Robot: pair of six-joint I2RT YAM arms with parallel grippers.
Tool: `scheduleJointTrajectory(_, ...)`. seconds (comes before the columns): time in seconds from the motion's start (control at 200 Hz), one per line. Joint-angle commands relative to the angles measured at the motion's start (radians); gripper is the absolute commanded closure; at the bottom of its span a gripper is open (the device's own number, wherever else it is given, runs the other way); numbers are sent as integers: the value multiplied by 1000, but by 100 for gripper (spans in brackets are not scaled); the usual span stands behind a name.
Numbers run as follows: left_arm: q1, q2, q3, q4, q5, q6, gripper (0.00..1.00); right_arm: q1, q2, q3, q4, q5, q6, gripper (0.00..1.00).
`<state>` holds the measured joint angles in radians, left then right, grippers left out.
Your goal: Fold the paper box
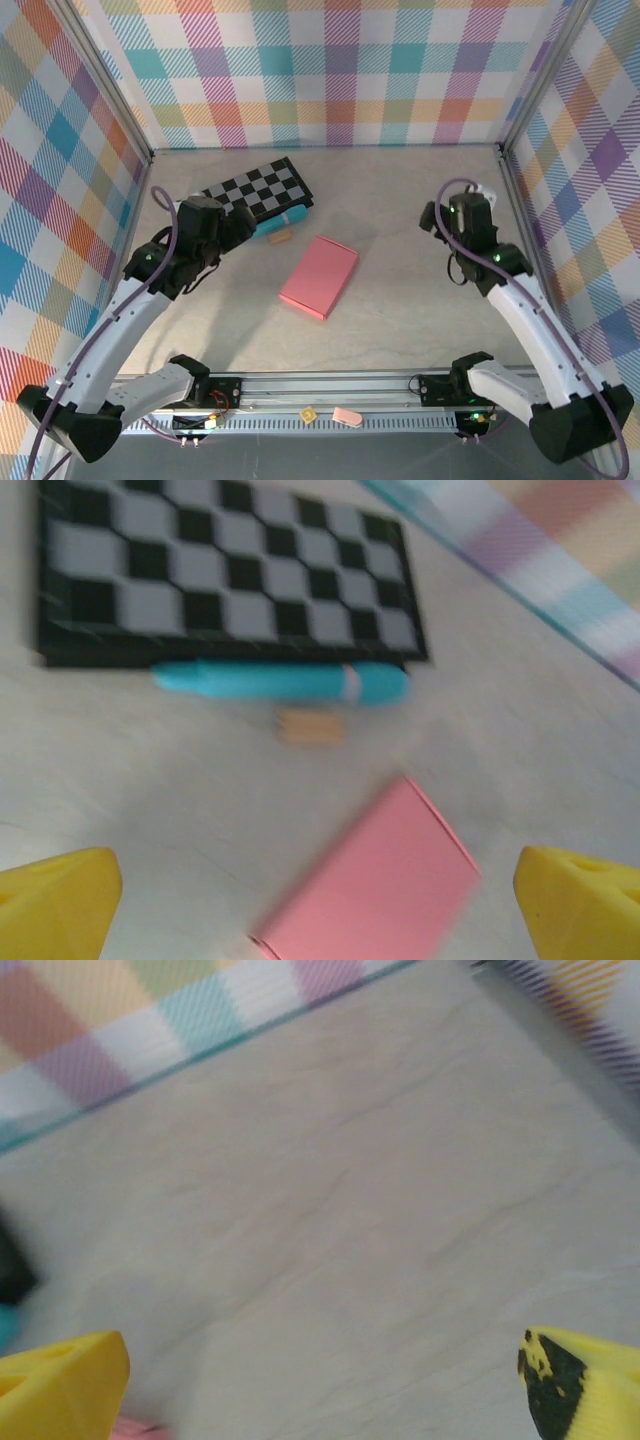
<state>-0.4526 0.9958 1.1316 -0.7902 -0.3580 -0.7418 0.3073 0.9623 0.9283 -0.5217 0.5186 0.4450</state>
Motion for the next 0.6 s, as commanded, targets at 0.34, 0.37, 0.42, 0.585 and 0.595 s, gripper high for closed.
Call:
scheduleJointTrajectory(0.34,137,-24,-395,396,-438,504,0,-173,26,-492,684,-126,-508,1)
scheduleJointTrajectory(0.37,166,-17,-411,420,-394,495,0,-182,44,-501,719,-132,-496,1)
scheduleJointTrajectory(0.42,204,2,-434,463,-324,517,0,-199,86,-503,751,-151,-468,1)
scheduleJointTrajectory(0.585,278,122,-445,592,-202,604,0,-228,225,-523,926,-217,-445,1)
scheduleJointTrajectory(0.595,282,127,-448,602,-193,605,0,-230,233,-523,936,-221,-445,1)
